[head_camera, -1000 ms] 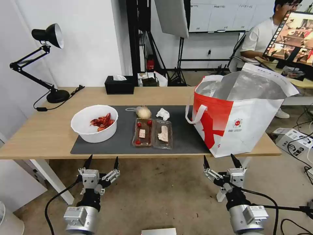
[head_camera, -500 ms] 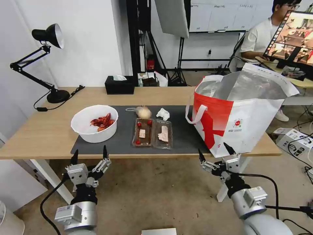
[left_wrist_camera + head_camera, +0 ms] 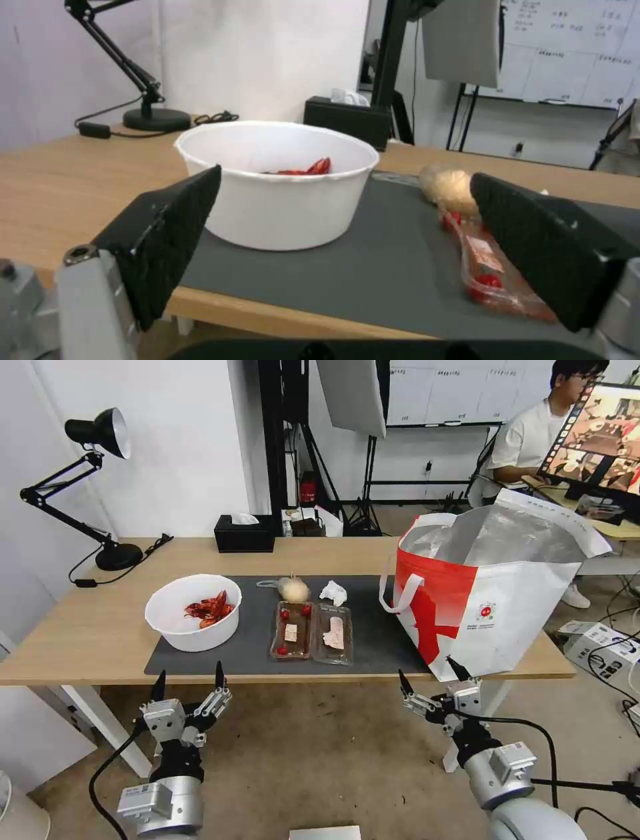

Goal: Pick up the trash from the table and place it into the takeout bag.

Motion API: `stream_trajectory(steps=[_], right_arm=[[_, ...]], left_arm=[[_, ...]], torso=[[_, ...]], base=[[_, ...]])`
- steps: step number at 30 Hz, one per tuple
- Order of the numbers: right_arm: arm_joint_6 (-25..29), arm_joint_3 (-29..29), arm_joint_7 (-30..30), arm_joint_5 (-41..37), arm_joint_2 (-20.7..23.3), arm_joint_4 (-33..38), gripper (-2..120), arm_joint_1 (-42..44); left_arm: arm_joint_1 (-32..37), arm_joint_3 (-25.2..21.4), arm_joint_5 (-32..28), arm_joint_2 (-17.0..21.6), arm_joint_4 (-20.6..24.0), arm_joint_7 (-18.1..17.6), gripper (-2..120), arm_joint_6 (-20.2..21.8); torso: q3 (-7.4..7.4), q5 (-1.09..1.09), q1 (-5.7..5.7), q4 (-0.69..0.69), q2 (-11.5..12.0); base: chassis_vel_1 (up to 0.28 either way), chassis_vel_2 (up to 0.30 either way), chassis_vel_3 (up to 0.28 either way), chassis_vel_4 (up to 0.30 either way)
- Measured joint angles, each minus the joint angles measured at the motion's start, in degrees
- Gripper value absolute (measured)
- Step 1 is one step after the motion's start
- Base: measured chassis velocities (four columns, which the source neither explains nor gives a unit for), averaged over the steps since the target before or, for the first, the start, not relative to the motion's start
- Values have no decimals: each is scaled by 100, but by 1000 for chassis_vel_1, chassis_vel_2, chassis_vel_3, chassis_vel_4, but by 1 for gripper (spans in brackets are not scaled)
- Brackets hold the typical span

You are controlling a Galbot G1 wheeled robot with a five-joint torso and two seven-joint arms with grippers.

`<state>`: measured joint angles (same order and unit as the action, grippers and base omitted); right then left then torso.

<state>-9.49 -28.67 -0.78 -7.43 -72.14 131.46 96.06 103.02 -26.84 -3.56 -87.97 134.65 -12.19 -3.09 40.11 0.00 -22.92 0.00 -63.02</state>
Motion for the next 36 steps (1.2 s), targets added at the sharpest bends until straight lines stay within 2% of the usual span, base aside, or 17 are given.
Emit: stream_trajectory(steps=[5,13,15,16,17,19,21,22,23,27,30,31,33,35,36], right_arm=[[3,63,-22,-39,-26,2,100,22],[8,279,-301,-874,-27,24,100,6],[-31,550,-641,-1971,-22,138,100,-111],[-61,612,-734,-2292,-22,177,100,-149],[-61,612,-734,-2292,-22,177,100,-149],[-141,832,-1104,-3634,-23,311,100,-374],[-144,869,-1164,-3876,-22,319,100,-421],[-141,965,-1343,-4541,-13,326,100,-552],[-125,1019,-1430,-4840,-10,321,100,-627],[-35,1140,-1632,-5360,-20,253,100,-793],[40,1361,-2234,-6243,-120,132,100,-1193],[40,1361,-2234,-6243,-120,132,100,-1193],[54,1548,-2734,-6705,-295,-2,100,-1550],[58,1587,-2824,-6790,-346,-37,100,-1629],[68,1685,-3050,-7002,-495,-141,100,-1830]], left_arm=[[36,1,0,0,12,34,100,0],[150,-45,-50,67,78,325,100,-15],[191,-77,-105,124,105,419,100,-16],[200,-86,-114,140,111,432,100,-16],[200,-86,-114,140,111,432,100,-16],[237,-126,-147,206,141,477,100,-15],[248,-136,-153,219,147,487,100,-13],[277,-154,-158,246,167,507,100,-11],[291,-161,-159,253,174,510,100,-8],[320,-194,-159,262,186,511,100,-1],[368,-258,-144,271,190,510,100,5],[368,-258,-144,271,190,510,100,5],[401,-305,-127,277,190,509,100,7],[407,-312,-122,275,188,509,100,7],[422,-327,-111,258,177,507,100,9]], torso=[[0,0,0,0,0],[0,0,0,0,0],[0,0,0,0,0],[0,1,0,0,0],[0,1,0,0,0],[0,1,0,1,0],[0,1,0,0,0],[0,0,0,0,0],[0,0,0,0,0],[0,1,0,0,0],[0,0,0,0,0],[0,0,0,0,0],[0,1,0,0,0],[0,0,0,1,0],[0,1,0,1,0]], base=[[0,0,0,0],[0,0,0,0],[0,0,0,0],[0,0,0,0],[0,0,0,0],[0,0,0,0],[0,0,0,0],[0,0,0,0],[0,0,0,0],[0,0,0,0],[0,0,0,0],[0,0,0,0],[0,0,0,0],[0,0,0,0],[0,0,0,0]])
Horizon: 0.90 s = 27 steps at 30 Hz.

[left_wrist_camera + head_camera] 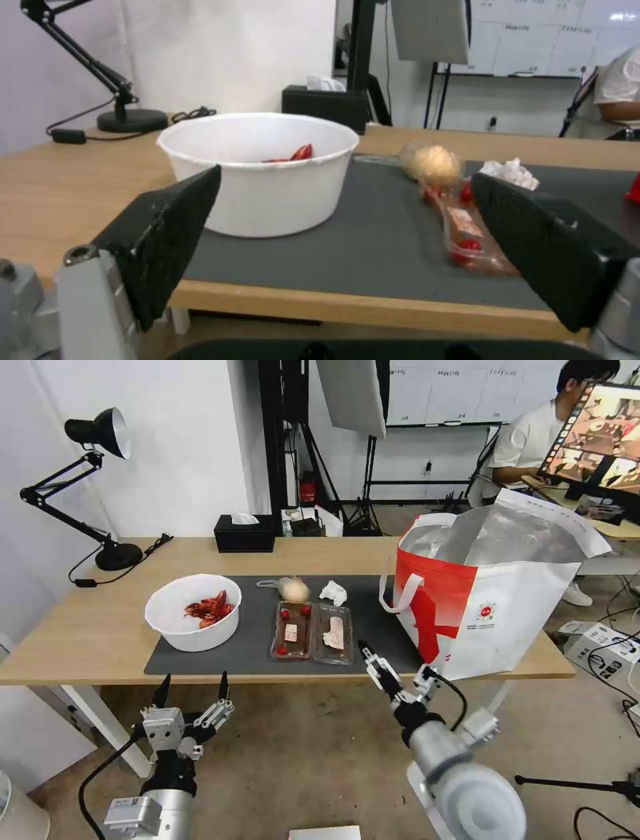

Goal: Pick up the trash from the table and place it into the takeout bag.

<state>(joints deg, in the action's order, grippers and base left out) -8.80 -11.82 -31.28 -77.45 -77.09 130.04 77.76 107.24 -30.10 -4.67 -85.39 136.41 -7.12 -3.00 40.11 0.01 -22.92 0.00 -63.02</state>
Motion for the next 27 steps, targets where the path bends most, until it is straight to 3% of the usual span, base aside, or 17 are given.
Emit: stream_trajectory(steps=[9,27], right_arm=[[19,443,-552,-204,-421,-570,100,-532],[-110,622,-1013,-213,-1046,-1282,100,-1055]], left_arm=[[31,-75,72,-77,-80,-5,100,30],[28,-112,106,-164,-268,-25,100,32]], torso=[[0,0,0,0,0],[0,-1,0,-1,0]], base=[[0,0,0,0],[0,0,0,0]])
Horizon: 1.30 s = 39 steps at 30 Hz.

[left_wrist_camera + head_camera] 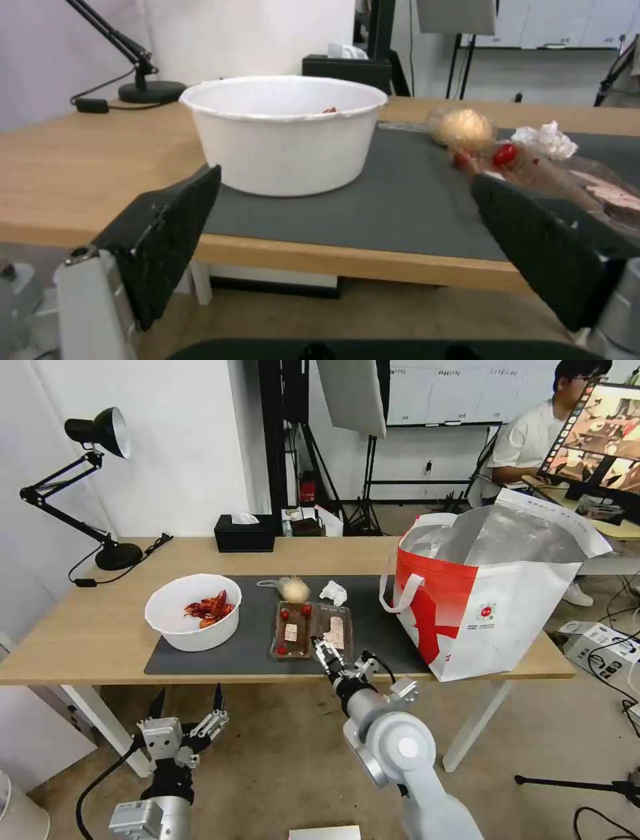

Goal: Pick up the trash from the table and place it into the takeout bag.

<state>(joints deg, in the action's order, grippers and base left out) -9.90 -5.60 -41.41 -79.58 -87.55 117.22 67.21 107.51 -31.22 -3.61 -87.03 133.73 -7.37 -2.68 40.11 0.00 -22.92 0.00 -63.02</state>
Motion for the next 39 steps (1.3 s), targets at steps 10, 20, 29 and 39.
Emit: stream_trajectory(steps=[10,20,29,39], right_arm=[[5,25,28,68,-183,-69,100,-9],[42,-27,90,170,-250,-140,100,-61],[78,-126,86,152,-250,-271,100,-213],[88,-146,42,137,-250,-351,100,-226]], left_arm=[[-7,4,-9,22,-60,-7,100,-20],[30,-22,-27,106,-12,-15,100,-32],[32,-13,-33,108,-8,-17,100,-35],[4,-1,-40,116,-44,-20,100,-37]], torso=[[0,0,0,0,0],[0,0,0,0,0],[0,0,0,0,0],[0,0,0,0,0]], base=[[0,0,0,0],[0,0,0,0],[0,0,0,0],[0,0,0,0]])
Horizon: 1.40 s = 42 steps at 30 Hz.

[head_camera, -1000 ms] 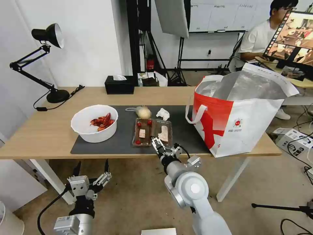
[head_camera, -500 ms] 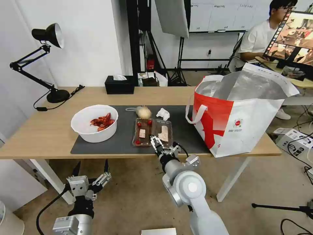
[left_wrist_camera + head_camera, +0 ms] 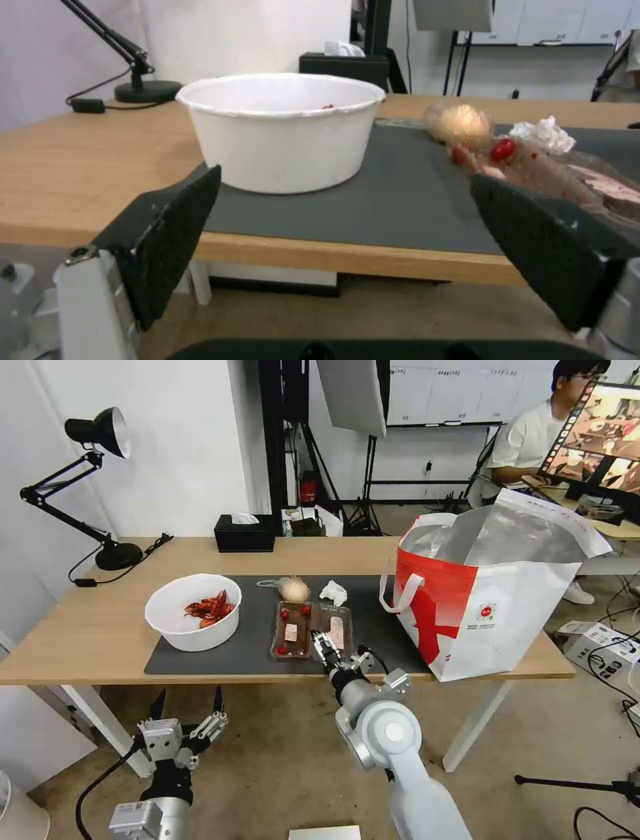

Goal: Pick up the trash from the table and place it into the takeout bag.

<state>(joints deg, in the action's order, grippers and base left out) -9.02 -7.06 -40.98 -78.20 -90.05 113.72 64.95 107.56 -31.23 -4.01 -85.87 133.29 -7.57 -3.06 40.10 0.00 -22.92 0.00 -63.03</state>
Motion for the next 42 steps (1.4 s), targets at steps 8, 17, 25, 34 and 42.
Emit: stream_trajectory(steps=[8,17,25,34,42], right_arm=[[24,-10,46,12,-1,-44,100,-29],[70,-30,57,30,0,18,100,-95],[91,-39,80,106,0,36,100,-108],[34,-26,243,538,1,-5,100,-169],[-99,94,545,1480,7,-75,100,-198]], left_arm=[[8,3,-1,-4,-5,0,100,-9],[18,12,1,-11,-3,-1,100,-10],[29,22,9,-6,10,-1,100,-11],[45,29,14,-4,23,-2,100,-16],[49,39,18,-9,28,-2,100,-27]], torso=[[0,0,0,0,0],[0,0,0,0,0],[1,0,0,0,0],[0,0,0,0,0],[0,0,-1,0,1]], base=[[0,0,0,0],[0,0,0,0],[0,0,0,0],[0,0,0,0],[0,0,0,0]])
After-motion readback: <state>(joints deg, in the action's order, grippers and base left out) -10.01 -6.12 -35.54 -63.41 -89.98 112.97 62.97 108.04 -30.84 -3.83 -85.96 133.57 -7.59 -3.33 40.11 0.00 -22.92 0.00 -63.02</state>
